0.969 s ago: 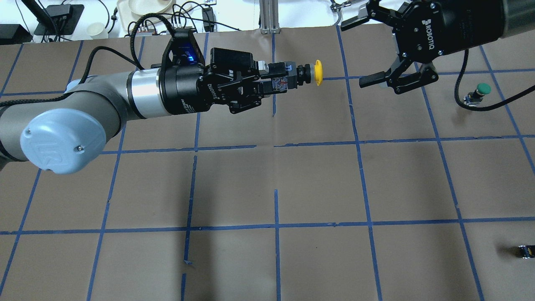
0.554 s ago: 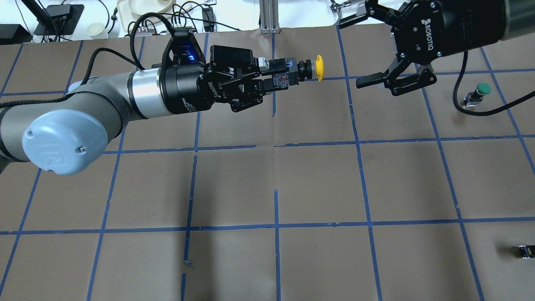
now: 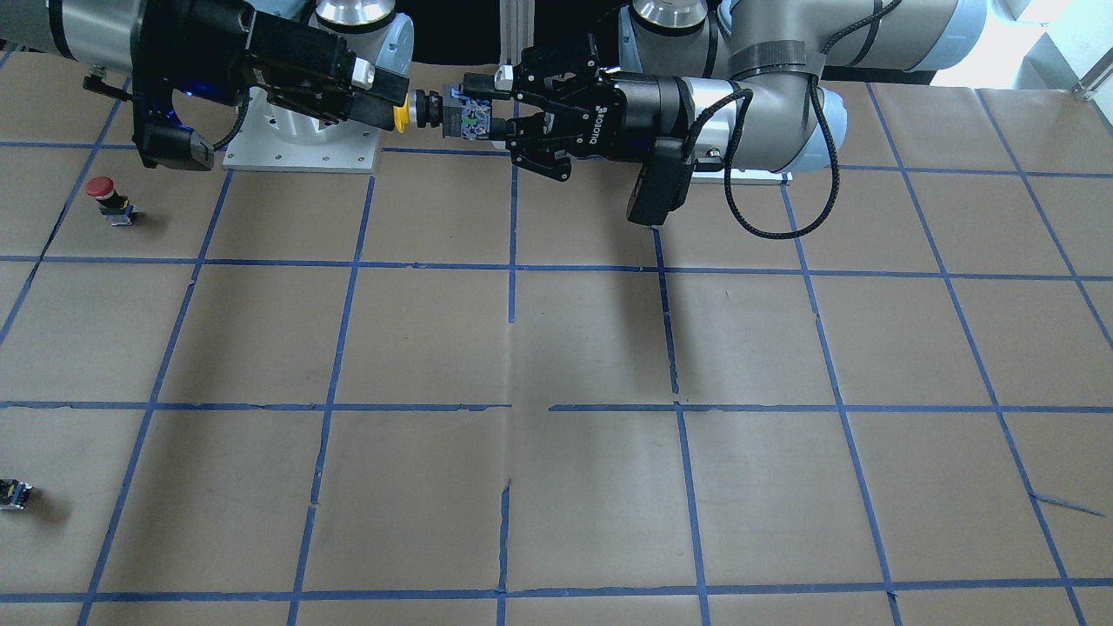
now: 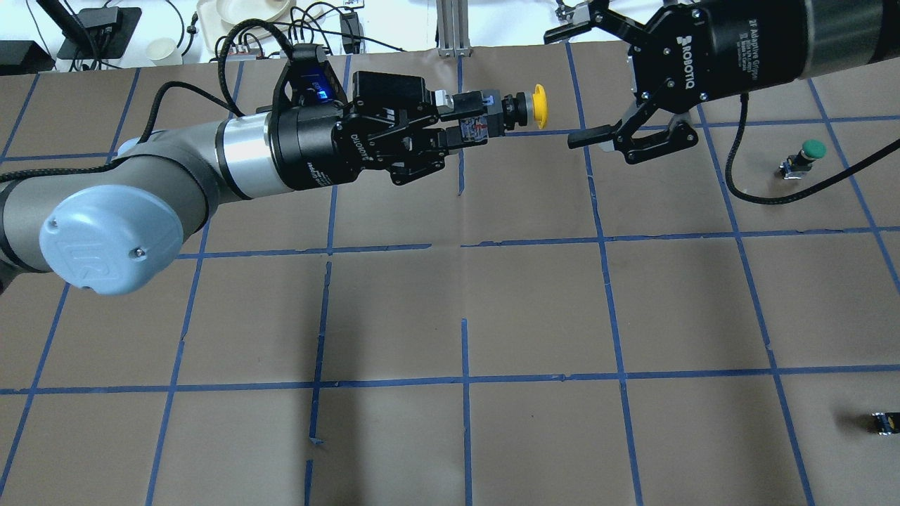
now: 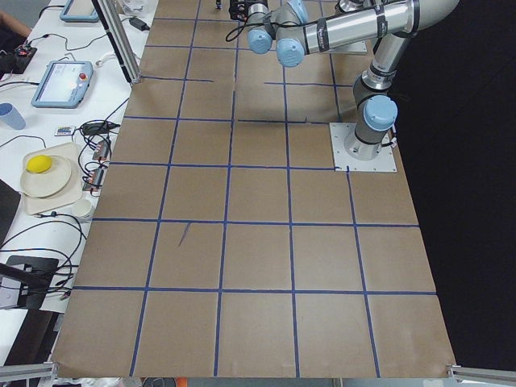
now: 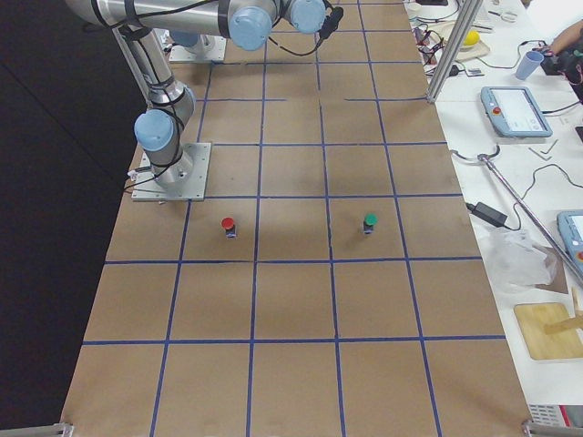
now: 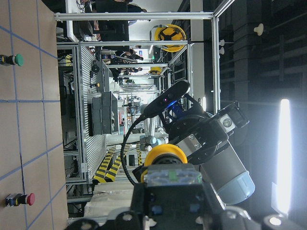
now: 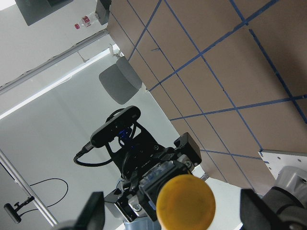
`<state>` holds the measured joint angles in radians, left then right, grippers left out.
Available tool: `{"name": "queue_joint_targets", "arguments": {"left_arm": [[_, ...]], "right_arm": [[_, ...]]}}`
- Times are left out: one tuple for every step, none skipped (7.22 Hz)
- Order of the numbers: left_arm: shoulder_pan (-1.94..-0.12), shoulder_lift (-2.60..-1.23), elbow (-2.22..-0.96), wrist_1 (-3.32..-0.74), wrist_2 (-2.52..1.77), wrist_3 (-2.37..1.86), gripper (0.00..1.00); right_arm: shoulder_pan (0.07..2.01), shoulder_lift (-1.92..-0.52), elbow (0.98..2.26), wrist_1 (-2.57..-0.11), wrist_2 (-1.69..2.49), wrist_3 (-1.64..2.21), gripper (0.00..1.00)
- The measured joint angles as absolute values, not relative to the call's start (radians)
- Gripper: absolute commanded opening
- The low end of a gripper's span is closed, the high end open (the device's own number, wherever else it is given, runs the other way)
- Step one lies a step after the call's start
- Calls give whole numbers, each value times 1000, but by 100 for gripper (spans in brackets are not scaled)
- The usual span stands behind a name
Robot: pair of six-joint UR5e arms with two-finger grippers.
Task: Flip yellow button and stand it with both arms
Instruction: 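Bring the right gripper to the yellow cap held by the left gripper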
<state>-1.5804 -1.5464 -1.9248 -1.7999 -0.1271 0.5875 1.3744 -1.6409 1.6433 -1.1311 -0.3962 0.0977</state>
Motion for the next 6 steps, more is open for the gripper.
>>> {"name": "queue_joint_targets", "arguments": {"left_arm": [[-1586,-1547,-1923,-1800,-130,587,7],[-1588,-1547,-1923,-1799,-131,588,7],[-1590,-1547,-1923,-1799,-132,587,7],[-1590,-1547,-1922,-1799,-132,588,7],[-1591,-1547,-1922,-1799,-132,588,36],[-1591,-1549,-1921,-1798,-131,588,99]], "right_arm": [[1385,-1634,1643,-1141,-394,98,61],[1389,-1631,1643,-1146,-393,98,49],[1390,-1632,1642,-1148,-394,98,45],[1391,-1632,1643,-1148,-397,97,36],[1391,-1633,1643,-1148,-400,97,34],[1391,-1633,1643,-1148,-402,97,33]]}}
